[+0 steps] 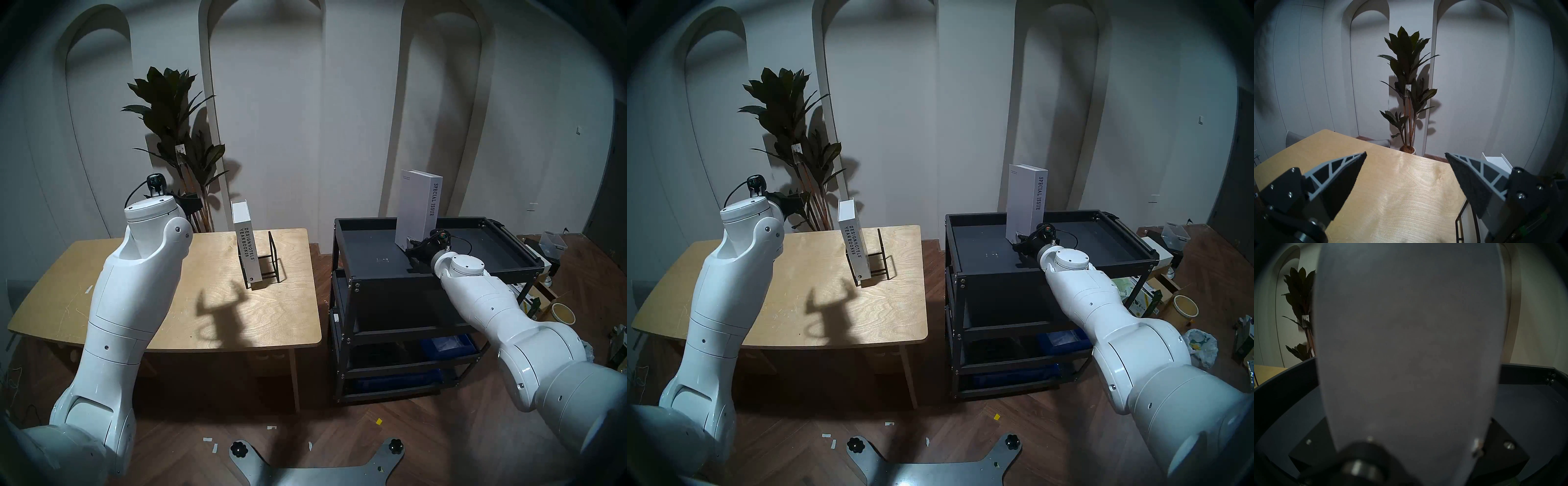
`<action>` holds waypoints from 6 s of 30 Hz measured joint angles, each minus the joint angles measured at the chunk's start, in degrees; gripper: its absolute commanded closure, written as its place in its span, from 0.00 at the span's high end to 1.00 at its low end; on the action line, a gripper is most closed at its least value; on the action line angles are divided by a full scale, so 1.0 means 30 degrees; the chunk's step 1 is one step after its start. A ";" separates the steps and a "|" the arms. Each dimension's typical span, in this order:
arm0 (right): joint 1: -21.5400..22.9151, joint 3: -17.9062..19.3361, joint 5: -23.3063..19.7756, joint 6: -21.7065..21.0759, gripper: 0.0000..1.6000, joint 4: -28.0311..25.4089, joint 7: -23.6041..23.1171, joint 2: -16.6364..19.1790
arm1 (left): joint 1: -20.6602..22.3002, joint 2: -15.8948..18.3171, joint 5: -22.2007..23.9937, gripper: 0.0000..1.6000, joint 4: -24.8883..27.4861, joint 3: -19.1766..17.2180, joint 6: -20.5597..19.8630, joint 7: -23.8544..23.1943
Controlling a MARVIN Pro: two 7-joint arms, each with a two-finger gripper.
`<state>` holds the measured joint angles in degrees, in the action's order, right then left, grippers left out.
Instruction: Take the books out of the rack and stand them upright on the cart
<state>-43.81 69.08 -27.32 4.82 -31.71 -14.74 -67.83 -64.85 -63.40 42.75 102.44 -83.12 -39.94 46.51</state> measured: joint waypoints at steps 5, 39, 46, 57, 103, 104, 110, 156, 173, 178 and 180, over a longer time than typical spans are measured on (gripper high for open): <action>0.0076 0.0054 -0.0094 -0.0092 0.00 0.0133 0.0078 -0.0045 | -0.0029 0.0042 -0.0005 1.00 0.0080 0.0007 -0.0016 0.0021; 0.0172 0.0038 -0.0306 -0.0742 0.83 0.0116 0.0761 -0.0187 | -0.0240 0.0109 0.0032 1.00 -0.0324 0.0019 -0.0176 0.0005; 0.0242 -0.0122 -0.0087 -0.1020 1.00 0.0116 0.0945 -0.0193 | -0.0274 0.0108 0.0039 1.00 -0.0505 0.0034 -0.0176 -0.0069; 0.0361 -0.0373 0.0253 -0.1480 1.00 0.0118 0.1228 -0.0201 | -0.0341 0.0108 0.0032 1.00 -0.0638 0.0048 -0.0178 -0.0203; 0.0503 -0.0324 0.0376 -0.2203 1.00 0.0207 0.0631 -0.0244 | -0.0907 0.0104 0.0080 1.00 -0.1145 0.0405 -0.0033 -0.1041; 0.0503 -0.0314 0.0358 -0.2203 1.00 0.0211 0.0605 -0.0245 | -0.0972 0.0104 0.0085 1.00 -0.1162 0.0406 -0.0001 -0.1105; 0.0503 -0.0255 0.0281 -0.2203 1.00 0.0233 0.0496 -0.0250 | -0.1255 0.0112 0.0095 1.00 -0.1215 0.0406 0.0163 -0.1410; 0.0509 0.0188 -0.0297 -0.2200 1.00 0.0422 -0.0322 -0.0294 | -0.2125 0.0319 0.0392 1.00 -0.1463 0.0210 0.1027 -0.3534; 0.0509 0.0350 -0.0499 -0.2200 1.00 0.0488 -0.0580 -0.0314 | -0.2368 0.0629 0.0326 1.00 -0.1470 -0.0416 0.1793 -0.4102; 0.0509 0.0404 -0.0562 -0.2200 1.00 0.0511 -0.0668 -0.0321 | -0.2465 0.0694 0.0322 1.00 -0.1481 -0.0547 0.1993 -0.4287; 0.0509 0.0422 -0.0579 -0.2200 1.00 0.0518 -0.0690 -0.0323 | -0.2493 0.0706 0.0322 1.00 -0.1486 -0.0576 0.2047 -0.4339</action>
<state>-42.28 70.35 -29.06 -1.78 -30.15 -16.81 -68.80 -72.33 -61.28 43.72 97.99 -84.84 -33.80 33.49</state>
